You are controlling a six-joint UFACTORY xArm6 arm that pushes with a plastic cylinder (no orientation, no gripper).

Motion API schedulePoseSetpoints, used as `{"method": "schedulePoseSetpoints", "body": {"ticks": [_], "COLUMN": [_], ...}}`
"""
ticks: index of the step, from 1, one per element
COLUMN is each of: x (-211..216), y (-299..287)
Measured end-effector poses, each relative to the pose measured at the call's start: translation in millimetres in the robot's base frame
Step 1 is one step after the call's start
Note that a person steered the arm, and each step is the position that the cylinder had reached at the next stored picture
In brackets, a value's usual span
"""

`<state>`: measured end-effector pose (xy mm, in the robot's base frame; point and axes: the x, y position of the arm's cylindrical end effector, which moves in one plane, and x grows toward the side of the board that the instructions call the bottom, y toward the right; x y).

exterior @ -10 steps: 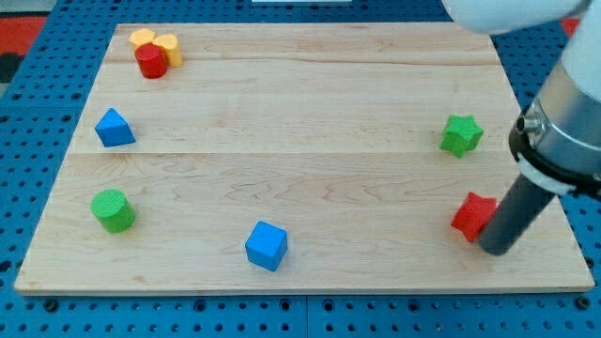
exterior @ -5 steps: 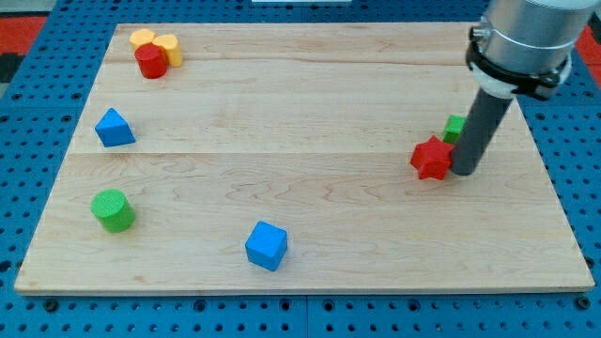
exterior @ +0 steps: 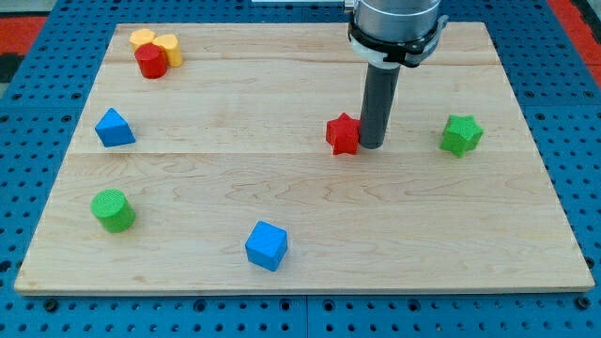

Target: Push red star to the center of the board

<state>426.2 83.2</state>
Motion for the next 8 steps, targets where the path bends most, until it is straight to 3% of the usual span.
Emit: {"method": "schedulePoseSetpoints", "body": {"ticks": [2, 3, 8], "x": [3.6, 2.8, -37.4], "y": [-18.2, -54.8, -95.3]}}
